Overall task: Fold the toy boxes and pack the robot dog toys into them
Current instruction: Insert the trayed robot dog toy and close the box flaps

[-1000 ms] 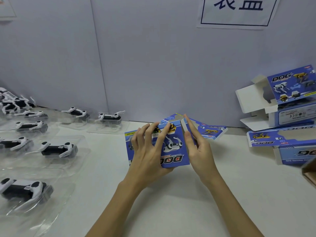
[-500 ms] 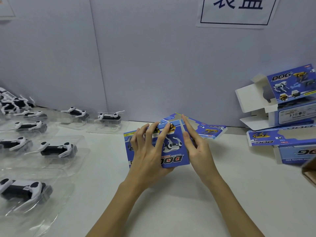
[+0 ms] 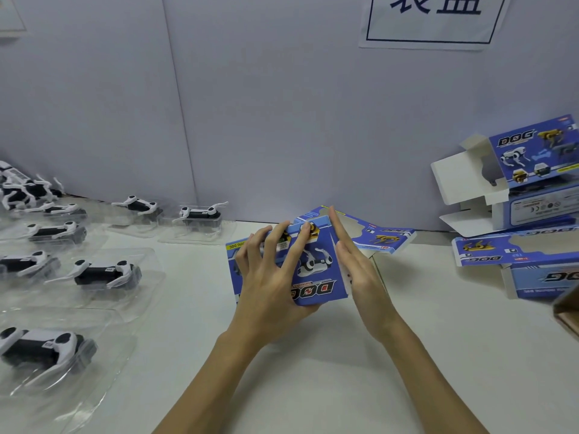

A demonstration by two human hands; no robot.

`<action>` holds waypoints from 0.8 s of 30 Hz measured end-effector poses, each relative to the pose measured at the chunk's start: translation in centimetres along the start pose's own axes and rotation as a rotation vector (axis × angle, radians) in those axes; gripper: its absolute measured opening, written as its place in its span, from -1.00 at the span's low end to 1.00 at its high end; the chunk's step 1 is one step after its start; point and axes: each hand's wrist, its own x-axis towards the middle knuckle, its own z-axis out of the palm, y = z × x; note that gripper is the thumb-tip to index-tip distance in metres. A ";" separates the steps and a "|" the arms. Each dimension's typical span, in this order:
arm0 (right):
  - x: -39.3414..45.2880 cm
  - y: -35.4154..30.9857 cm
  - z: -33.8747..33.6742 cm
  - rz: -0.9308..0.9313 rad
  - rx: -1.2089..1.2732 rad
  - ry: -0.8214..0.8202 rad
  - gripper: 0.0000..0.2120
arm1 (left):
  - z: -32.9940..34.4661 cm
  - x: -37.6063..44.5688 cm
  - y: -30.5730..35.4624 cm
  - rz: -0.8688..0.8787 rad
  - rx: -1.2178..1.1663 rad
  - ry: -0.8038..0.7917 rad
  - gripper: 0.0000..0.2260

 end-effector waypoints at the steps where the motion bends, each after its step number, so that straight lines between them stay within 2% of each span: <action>1: 0.0 -0.1 -0.3 -0.009 0.038 0.004 -0.58 | -0.1 0.1 0.0 -0.004 -0.003 0.020 -0.07; 3: 0.0 -0.2 -0.7 -0.046 0.067 0.035 -0.59 | -0.5 0.3 0.0 -0.037 -0.017 0.073 -0.05; 8: 0.0 -0.2 0.0 -0.157 -0.065 0.130 -0.64 | -0.9 0.4 0.5 -0.097 -0.041 0.119 -0.01; 14: -0.1 0.1 0.3 -0.125 -0.107 0.157 -0.64 | -0.5 0.3 0.9 -0.115 -0.024 0.126 -0.01; 19: -0.6 0.0 0.5 -0.131 -0.133 0.066 -0.59 | -0.8 0.2 0.8 -0.098 -0.027 0.095 -0.14; 24: -0.9 -0.9 0.2 -0.107 -0.022 -0.027 -0.52 | -1.7 0.6 0.3 0.009 -0.111 0.038 -0.29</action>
